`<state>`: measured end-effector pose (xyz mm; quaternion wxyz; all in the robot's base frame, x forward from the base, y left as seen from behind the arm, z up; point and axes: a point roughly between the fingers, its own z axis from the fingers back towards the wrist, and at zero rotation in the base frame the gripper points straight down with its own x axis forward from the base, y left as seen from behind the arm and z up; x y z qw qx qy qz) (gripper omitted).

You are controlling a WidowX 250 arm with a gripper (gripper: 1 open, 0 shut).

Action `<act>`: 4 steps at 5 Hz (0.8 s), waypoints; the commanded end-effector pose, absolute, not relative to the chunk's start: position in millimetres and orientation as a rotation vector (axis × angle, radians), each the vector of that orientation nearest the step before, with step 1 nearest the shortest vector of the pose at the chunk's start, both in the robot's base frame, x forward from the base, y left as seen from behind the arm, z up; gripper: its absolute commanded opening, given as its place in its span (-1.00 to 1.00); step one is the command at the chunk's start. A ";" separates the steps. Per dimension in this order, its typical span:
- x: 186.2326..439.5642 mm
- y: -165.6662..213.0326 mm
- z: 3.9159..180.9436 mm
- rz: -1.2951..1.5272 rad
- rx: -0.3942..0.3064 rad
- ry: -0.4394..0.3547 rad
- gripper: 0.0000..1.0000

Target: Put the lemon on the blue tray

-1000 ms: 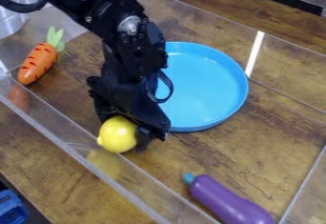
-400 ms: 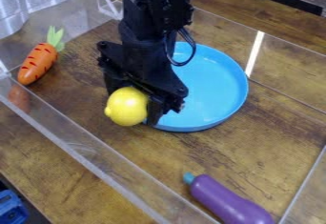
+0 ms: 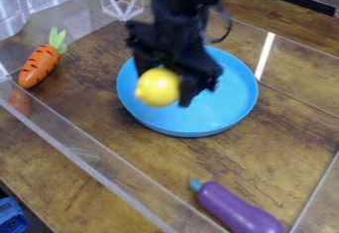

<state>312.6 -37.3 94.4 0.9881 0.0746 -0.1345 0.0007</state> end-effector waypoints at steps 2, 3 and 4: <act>339.4 -56.5 92.7 -0.019 0.124 -0.365 -1.00; 346.8 -57.0 83.4 -0.038 0.113 -0.383 -1.00; 352.5 -54.9 81.0 -0.053 0.105 -0.401 -1.00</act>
